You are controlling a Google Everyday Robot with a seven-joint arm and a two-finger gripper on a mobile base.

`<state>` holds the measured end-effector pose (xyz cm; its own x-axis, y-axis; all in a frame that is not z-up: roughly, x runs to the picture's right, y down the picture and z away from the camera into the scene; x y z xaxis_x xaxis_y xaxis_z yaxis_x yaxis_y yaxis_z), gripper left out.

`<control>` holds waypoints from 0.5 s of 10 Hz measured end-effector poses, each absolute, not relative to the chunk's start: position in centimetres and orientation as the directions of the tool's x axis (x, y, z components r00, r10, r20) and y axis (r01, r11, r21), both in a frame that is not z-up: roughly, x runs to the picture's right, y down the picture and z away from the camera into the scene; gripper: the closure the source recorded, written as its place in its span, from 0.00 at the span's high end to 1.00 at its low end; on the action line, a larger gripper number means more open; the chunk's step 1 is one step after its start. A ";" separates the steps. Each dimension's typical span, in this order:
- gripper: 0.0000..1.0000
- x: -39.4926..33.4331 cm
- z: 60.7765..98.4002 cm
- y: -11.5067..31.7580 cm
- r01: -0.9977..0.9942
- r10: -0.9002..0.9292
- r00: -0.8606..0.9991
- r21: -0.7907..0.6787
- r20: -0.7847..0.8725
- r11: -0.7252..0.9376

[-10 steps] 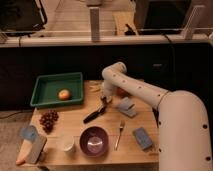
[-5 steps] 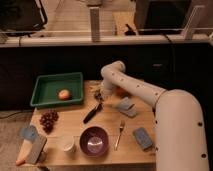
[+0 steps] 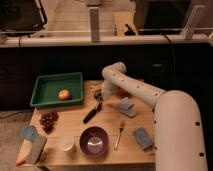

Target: Place brush in table surface

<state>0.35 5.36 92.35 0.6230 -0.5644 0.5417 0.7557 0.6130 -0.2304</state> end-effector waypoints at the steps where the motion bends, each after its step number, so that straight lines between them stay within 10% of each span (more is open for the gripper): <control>1: 0.29 0.2 91.7 5.0 0.754 -0.568 0.620 -0.212 0.541 0.621; 5: 0.72 0.4 88.6 3.3 0.725 -0.556 0.613 -0.121 0.561 0.678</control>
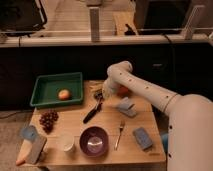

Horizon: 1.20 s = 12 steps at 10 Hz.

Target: Place brush in table surface

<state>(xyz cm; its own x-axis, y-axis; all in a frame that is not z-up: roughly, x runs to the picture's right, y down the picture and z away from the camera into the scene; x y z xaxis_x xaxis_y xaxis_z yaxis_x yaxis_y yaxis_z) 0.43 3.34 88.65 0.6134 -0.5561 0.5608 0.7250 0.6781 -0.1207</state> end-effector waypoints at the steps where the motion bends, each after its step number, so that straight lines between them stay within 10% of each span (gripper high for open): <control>1: 0.78 0.1 88.1 3.4 0.729 -0.562 0.603 -0.106 0.566 0.676; 12: 0.80 -1.6 89.4 6.8 0.868 -0.685 0.458 -0.121 0.566 0.481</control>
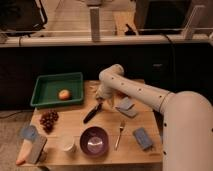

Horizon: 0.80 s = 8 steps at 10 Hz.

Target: Place brush in table surface

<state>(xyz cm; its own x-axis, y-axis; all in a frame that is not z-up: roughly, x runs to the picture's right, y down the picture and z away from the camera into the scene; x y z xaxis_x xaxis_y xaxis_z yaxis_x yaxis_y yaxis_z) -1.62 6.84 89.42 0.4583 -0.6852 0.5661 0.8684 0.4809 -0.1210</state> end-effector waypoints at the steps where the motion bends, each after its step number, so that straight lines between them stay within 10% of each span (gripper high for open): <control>1: 0.80 -1.6 90.0 7.1 0.879 -0.689 0.440 -0.119 0.576 0.462; 8: 0.80 -1.3 92.8 9.3 0.916 -0.685 0.379 -0.146 0.622 0.374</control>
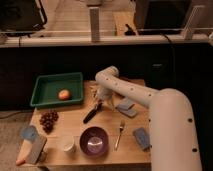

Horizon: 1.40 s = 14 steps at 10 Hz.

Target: Place brush in table surface

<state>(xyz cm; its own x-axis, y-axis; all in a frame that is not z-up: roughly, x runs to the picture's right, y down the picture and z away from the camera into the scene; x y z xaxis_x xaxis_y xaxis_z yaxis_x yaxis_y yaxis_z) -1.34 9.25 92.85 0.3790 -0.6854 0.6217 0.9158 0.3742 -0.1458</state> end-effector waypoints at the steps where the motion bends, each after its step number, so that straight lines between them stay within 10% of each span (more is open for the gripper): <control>1: 0.79 -1.1 93.0 9.3 0.911 -0.674 0.390 -0.156 0.628 0.383; 9: 0.05 -0.5 94.0 8.3 0.813 -0.548 0.571 -0.329 0.611 0.479; 14: 0.00 0.0 94.0 8.3 0.783 -0.502 0.608 -0.356 0.616 0.510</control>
<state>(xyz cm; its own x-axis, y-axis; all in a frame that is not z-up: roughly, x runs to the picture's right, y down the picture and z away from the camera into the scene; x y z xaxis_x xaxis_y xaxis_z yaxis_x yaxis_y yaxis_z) -0.03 8.28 94.03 0.6076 -0.5020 0.6156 0.7827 0.5104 -0.3563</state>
